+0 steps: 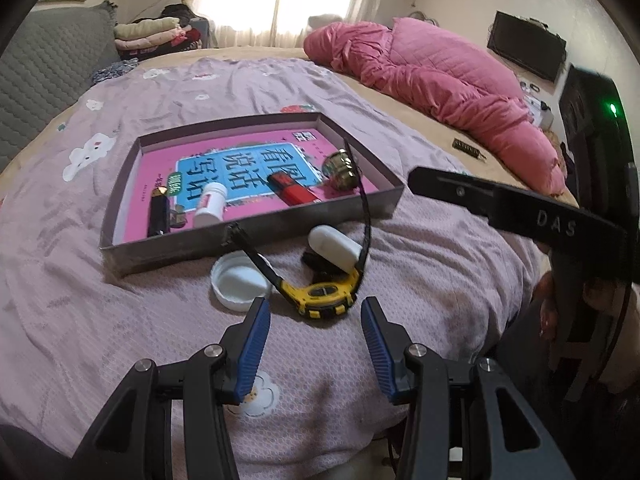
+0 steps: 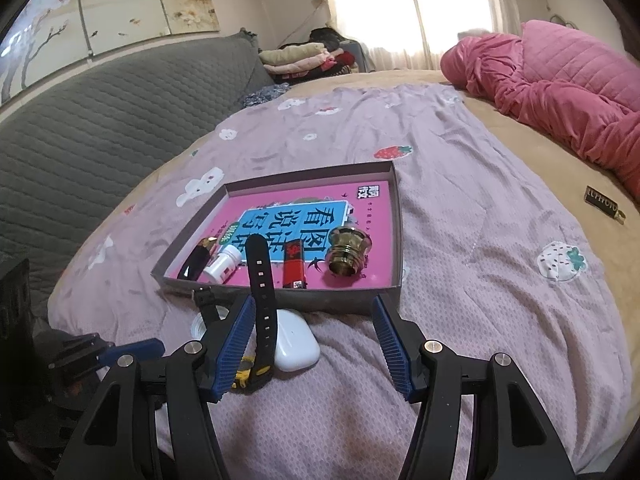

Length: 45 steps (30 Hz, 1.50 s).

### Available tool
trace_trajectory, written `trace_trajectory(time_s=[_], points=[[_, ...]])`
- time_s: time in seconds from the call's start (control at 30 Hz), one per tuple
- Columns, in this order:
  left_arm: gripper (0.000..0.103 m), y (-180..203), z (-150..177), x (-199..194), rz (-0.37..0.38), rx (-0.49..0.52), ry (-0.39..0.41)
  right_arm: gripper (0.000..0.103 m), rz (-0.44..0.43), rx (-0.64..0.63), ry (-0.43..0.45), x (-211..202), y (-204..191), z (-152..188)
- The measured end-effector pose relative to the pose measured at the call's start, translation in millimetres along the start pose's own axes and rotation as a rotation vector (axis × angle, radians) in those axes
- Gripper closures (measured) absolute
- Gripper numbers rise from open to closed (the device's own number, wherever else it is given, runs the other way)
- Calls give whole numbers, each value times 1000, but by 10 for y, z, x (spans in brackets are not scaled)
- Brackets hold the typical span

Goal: Organize rigid objects
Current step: 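Withdraw both open tools from the tray toward the watch and earbuds case, then grasp the yellow-black watch with left tool while right tool grasps white earbuds case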

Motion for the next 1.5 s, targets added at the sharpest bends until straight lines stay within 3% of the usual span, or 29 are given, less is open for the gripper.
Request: trace_trajectory(time_s=[0.27,0.47,0.7,0.87,0.93,1.17,1.5], points=[[56,189,85,81,4,95,-28,40,-4,44,-16,18,108,27],[56,282,111,193,-42,211,-29,40,-7,111,-108,206,240,153],[56,309,105,360,-43,334,-42,40,-2,67,-250,494,241,342],[58,336,81,469,-54,442,-31,40,6,0,-287,580,165,412],[63,365,72,508,-62,482,-24,40,5,-3,-294,606,166,427],[66,459,110,653,-96,641,-5,40,-25,9,-307,690,177,421],[71,373,20,732,-1,595,-34,40,-58,-121,-310,771,31,336]])
Point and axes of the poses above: each gripper's, at about its wrist camera, not at the fingertips, and x roughly the way its jaws point, y to its right, z to its underside, the point moved 5 cm from there along x, roughly the way its jaws point, and after that the axes turned 6 degrees about -z, right-handed, at the moved point
